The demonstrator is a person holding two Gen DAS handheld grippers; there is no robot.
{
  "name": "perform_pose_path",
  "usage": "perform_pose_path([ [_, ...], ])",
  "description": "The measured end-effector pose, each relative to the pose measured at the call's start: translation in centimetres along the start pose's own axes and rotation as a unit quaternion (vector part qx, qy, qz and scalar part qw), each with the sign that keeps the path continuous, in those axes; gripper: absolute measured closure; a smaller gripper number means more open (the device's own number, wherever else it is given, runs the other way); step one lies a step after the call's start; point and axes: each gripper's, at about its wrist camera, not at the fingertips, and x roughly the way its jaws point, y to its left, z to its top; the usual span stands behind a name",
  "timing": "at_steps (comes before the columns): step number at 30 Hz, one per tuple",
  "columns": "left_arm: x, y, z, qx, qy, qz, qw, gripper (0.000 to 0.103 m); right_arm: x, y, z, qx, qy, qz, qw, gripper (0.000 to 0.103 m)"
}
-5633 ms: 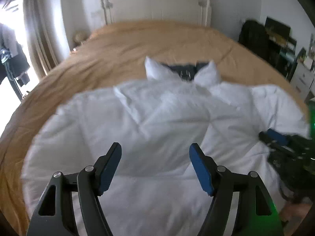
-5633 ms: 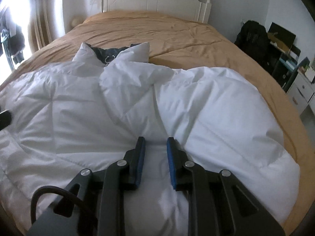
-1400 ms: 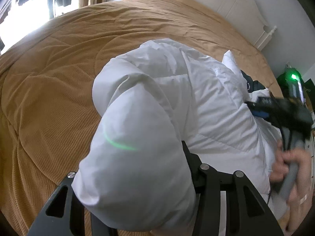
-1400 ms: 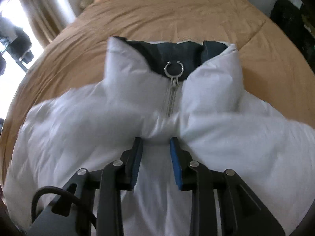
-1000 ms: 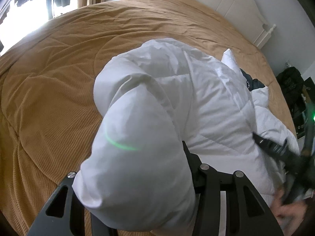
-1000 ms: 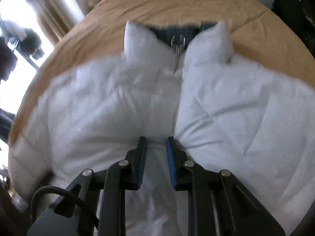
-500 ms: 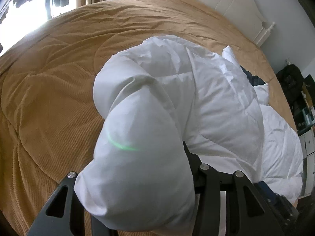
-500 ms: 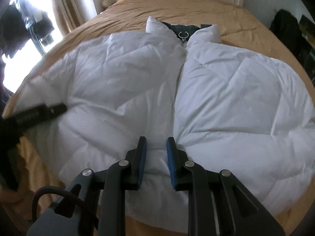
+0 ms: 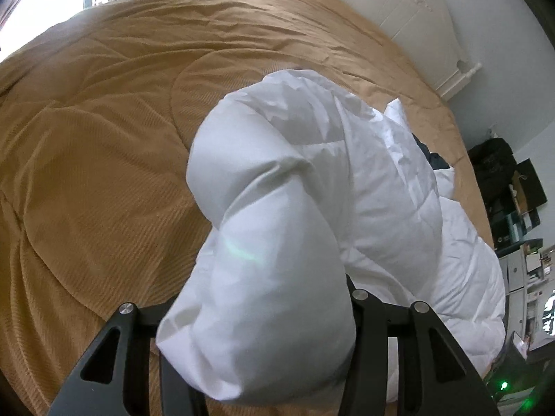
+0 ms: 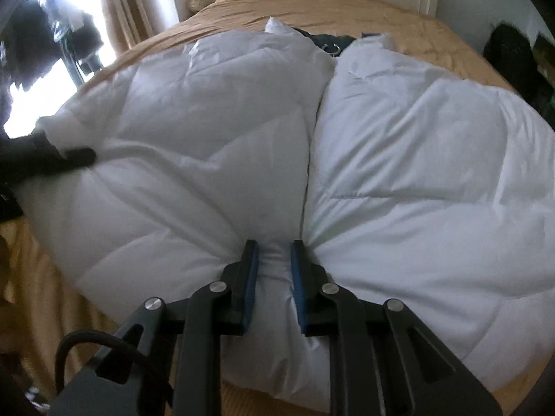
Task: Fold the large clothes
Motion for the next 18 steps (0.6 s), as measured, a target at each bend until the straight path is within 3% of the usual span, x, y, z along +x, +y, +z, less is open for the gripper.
perform_pose_path([
  [4, -0.6, 0.6, 0.4, -0.015, 0.005, -0.012, 0.9998, 0.057, -2.4, -0.4, 0.2, 0.034, -0.005, 0.016, 0.999, 0.084],
  [6, -0.8, 0.4, 0.4, -0.012, 0.008, -0.016, 0.9998, 0.059, -4.0, 0.5, 0.0, -0.007, -0.026, 0.01, 1.0, 0.084],
  [8, -1.1, -0.1, -0.1, -0.003, 0.014, -0.019, 0.9997, 0.06, -3.0, 0.8, -1.0, -0.018, -0.003, 0.015, 1.0, 0.084],
  [11, -2.1, -1.4, -0.5, 0.036, -0.002, -0.002, 0.9993, 0.063, -0.7, -0.4, -0.8, 0.016, 0.032, 0.027, 0.999, 0.086],
  [13, -2.8, -2.0, -0.4, 0.051, -0.01, 0.003, 0.9987, 0.063, -1.4, -2.0, 1.6, 0.067, 0.038, 0.059, 0.995, 0.086],
  [15, -3.1, -2.6, -0.4, 0.059, -0.012, 0.008, 0.9982, 0.063, -1.3, -2.9, 4.7, 0.073, 0.011, 0.061, 0.995, 0.086],
  [17, -3.1, -3.0, -0.5, 0.067, -0.012, 0.018, 0.9975, 0.063, 1.0, -4.4, 8.6, 0.1, 0.011, 0.067, 0.993, 0.086],
  [18, -3.0, -3.1, -0.5, 0.068, -0.011, 0.019, 0.9974, 0.063, 2.9, -5.3, 10.2, 0.12, 0.033, 0.077, 0.989, 0.086],
])
